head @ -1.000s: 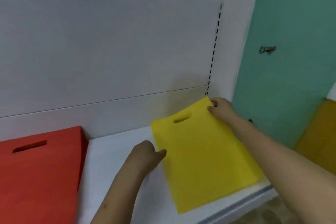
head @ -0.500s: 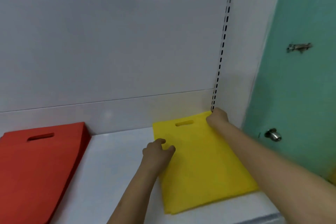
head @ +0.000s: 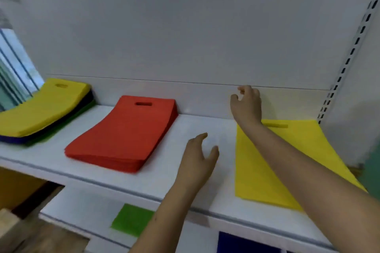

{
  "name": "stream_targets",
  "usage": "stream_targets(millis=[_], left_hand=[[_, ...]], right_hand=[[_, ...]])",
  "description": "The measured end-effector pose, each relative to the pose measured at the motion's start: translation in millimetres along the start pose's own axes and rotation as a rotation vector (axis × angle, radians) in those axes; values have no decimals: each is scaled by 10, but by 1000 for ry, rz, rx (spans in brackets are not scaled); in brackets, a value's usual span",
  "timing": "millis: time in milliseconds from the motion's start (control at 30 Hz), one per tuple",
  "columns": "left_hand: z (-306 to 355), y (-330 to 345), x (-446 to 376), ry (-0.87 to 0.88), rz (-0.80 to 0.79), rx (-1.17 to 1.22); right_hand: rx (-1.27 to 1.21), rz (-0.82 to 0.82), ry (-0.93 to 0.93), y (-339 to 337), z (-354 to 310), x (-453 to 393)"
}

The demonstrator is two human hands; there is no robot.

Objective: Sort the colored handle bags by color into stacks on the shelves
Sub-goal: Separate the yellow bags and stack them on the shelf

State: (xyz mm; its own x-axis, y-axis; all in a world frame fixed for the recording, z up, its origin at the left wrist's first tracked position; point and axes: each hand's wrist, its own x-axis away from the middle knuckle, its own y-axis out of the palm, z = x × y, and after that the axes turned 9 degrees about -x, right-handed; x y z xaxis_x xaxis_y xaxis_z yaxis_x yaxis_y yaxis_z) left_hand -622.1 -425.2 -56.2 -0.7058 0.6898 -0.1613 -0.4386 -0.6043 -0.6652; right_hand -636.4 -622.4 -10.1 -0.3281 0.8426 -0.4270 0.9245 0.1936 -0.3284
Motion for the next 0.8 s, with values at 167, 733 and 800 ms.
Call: stream_targets(millis=[167, 733, 800], left_hand=[[-394, -856, 209, -78, 119, 51], [-2745, -3837, 533, -278, 567, 75], [-2976, -3954, 477, -298, 589, 63]], right_hand=[[-49, -227, -65, 934, -773, 471], [20, -619, -261, 4152, -2858, 1750], [88, -623, -241, 4433, -2879, 1759]])
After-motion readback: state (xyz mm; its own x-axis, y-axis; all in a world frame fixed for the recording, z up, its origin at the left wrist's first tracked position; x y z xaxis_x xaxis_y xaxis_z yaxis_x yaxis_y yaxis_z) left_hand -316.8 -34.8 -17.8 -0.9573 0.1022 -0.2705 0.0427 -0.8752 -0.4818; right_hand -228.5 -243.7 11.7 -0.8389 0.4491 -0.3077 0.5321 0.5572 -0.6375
